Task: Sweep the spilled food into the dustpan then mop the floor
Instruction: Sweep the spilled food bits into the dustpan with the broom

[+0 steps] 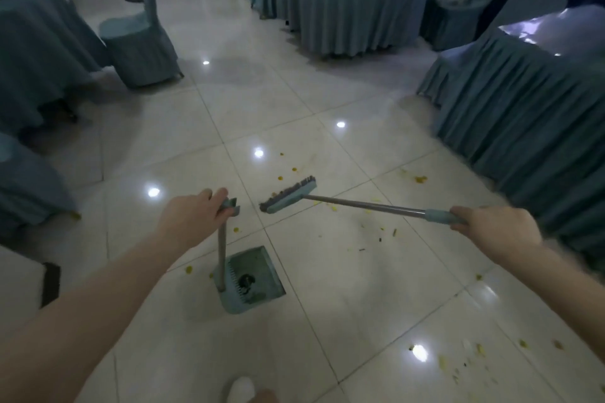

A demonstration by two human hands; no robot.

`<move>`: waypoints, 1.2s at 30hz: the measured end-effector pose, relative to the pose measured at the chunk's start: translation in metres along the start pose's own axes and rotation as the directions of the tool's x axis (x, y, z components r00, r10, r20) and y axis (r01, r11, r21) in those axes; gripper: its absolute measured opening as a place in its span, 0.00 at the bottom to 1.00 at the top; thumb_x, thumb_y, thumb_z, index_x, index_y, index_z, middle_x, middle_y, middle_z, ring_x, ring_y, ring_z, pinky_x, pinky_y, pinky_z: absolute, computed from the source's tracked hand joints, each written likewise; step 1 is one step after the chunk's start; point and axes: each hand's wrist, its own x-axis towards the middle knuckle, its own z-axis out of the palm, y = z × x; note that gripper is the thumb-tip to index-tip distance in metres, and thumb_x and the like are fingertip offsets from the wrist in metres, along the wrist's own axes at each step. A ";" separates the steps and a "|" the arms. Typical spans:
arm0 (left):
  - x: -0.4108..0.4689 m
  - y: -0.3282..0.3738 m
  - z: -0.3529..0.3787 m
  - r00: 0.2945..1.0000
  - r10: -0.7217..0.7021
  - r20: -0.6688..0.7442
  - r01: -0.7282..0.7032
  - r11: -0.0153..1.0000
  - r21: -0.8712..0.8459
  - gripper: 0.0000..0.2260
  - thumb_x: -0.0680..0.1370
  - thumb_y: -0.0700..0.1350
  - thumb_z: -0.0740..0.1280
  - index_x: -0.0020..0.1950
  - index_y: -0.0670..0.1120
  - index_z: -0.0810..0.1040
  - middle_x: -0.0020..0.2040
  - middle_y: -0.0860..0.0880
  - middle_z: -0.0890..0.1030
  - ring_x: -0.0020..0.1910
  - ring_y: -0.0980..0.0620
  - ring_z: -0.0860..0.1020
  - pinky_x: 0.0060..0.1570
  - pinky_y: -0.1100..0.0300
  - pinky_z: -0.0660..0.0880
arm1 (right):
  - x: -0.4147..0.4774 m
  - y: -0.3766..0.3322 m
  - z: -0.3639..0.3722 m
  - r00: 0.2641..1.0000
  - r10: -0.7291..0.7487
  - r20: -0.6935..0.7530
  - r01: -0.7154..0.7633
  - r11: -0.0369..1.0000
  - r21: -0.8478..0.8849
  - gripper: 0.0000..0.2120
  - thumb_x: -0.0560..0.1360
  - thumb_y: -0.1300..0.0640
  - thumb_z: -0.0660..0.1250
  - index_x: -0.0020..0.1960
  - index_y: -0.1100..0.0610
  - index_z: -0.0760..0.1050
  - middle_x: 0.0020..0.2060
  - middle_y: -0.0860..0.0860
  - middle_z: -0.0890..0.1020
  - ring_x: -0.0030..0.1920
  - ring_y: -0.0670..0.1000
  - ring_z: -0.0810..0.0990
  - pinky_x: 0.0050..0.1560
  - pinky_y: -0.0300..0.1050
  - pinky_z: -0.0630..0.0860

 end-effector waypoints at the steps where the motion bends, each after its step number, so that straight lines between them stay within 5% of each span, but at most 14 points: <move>1: 0.013 0.008 0.001 1.000 -0.005 -0.022 0.004 0.999 -0.045 0.17 0.78 0.58 0.62 0.58 0.46 0.71 0.38 0.50 0.77 0.22 0.50 0.71 0.19 0.62 0.62 | 0.001 0.006 0.007 1.000 0.030 0.003 -0.030 1.000 0.010 0.12 0.79 0.38 0.55 0.58 0.39 0.71 0.36 0.43 0.76 0.36 0.47 0.77 0.29 0.41 0.69; 6: 0.075 0.043 0.016 0.994 0.079 -0.075 -0.087 0.991 -0.105 0.16 0.75 0.53 0.68 0.55 0.44 0.70 0.33 0.48 0.75 0.18 0.49 0.71 0.18 0.60 0.69 | 0.021 0.030 0.033 0.988 0.151 0.041 -0.153 0.988 0.027 0.11 0.79 0.39 0.57 0.56 0.40 0.72 0.32 0.43 0.74 0.34 0.48 0.77 0.27 0.40 0.67; 14: 0.167 0.083 0.063 0.992 0.103 -0.073 -0.116 0.969 -0.219 0.17 0.78 0.59 0.59 0.53 0.46 0.72 0.33 0.49 0.75 0.19 0.48 0.71 0.19 0.63 0.64 | 0.124 0.028 0.054 0.981 0.140 0.131 -0.142 0.990 0.008 0.12 0.79 0.42 0.58 0.59 0.44 0.73 0.36 0.45 0.77 0.36 0.48 0.77 0.33 0.41 0.74; 21: 0.226 0.098 0.101 0.996 0.082 -0.039 -0.090 0.938 -0.334 0.18 0.71 0.55 0.73 0.52 0.47 0.70 0.32 0.48 0.75 0.19 0.48 0.72 0.19 0.63 0.60 | 0.253 -0.008 0.066 0.971 0.072 0.227 -0.086 0.995 0.050 0.09 0.81 0.48 0.58 0.58 0.48 0.74 0.37 0.47 0.73 0.40 0.52 0.77 0.35 0.43 0.69; 25: 0.242 0.104 0.112 0.997 0.083 -0.001 -0.077 0.917 -0.391 0.16 0.78 0.61 0.58 0.50 0.48 0.69 0.32 0.50 0.75 0.20 0.50 0.72 0.18 0.63 0.62 | 0.301 -0.033 0.086 0.954 0.057 0.296 -0.072 0.997 0.040 0.08 0.79 0.54 0.62 0.57 0.50 0.74 0.32 0.47 0.67 0.39 0.52 0.74 0.27 0.41 0.60; 28: 0.247 0.104 0.117 0.997 0.078 0.021 -0.063 0.913 -0.404 0.25 0.80 0.64 0.42 0.50 0.48 0.69 0.32 0.51 0.74 0.20 0.51 0.72 0.19 0.64 0.59 | 0.321 -0.044 0.101 0.957 0.041 0.287 -0.063 0.996 0.068 0.08 0.79 0.57 0.61 0.56 0.51 0.75 0.36 0.47 0.74 0.42 0.51 0.79 0.35 0.40 0.65; 32: 0.246 0.106 0.121 0.999 0.051 0.015 -0.041 0.915 -0.401 0.24 0.81 0.63 0.42 0.50 0.47 0.70 0.31 0.50 0.75 0.20 0.50 0.72 0.20 0.64 0.58 | 0.341 -0.056 0.125 0.945 0.046 0.324 -0.085 0.991 0.107 0.09 0.78 0.59 0.60 0.57 0.52 0.74 0.47 0.48 0.81 0.48 0.50 0.81 0.32 0.40 0.60; 36: 0.241 0.108 0.124 1.000 0.016 0.026 -0.005 0.931 -0.365 0.24 0.80 0.63 0.46 0.49 0.47 0.72 0.32 0.49 0.76 0.20 0.47 0.74 0.20 0.63 0.61 | 0.350 -0.060 0.139 0.883 -0.031 0.468 -0.061 0.982 0.180 0.13 0.79 0.60 0.56 0.61 0.55 0.74 0.53 0.50 0.81 0.55 0.52 0.80 0.43 0.42 0.68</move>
